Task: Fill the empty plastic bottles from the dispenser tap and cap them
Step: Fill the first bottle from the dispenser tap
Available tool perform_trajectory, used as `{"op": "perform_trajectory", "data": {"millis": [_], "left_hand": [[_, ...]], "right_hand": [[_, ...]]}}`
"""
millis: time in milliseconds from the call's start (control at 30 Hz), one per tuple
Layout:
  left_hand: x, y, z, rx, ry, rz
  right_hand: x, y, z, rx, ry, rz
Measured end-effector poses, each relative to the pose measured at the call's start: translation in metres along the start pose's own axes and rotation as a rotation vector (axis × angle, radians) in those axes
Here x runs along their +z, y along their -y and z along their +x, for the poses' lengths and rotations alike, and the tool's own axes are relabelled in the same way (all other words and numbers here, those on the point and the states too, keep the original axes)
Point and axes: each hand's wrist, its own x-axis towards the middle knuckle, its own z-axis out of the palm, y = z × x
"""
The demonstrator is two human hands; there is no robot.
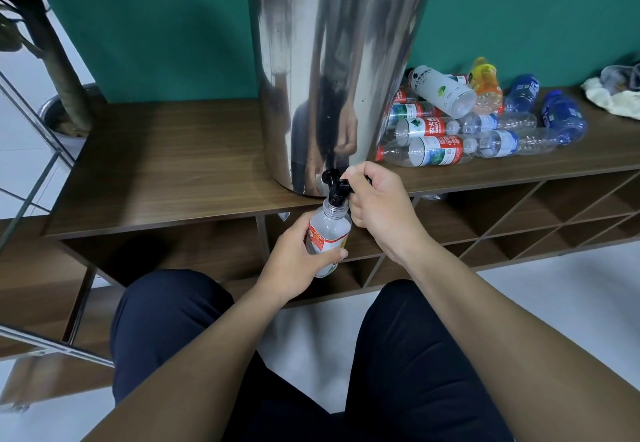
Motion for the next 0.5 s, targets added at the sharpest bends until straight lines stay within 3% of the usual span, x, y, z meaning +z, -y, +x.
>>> {"op": "perform_trajectory", "data": {"millis": [500], "left_hand": [[-0.0048,-0.0008,-0.0002,0.01,-0.032,0.025]], "right_hand": [[0.0005,0.004,-0.0039,0.021,0.025,0.061]]}}
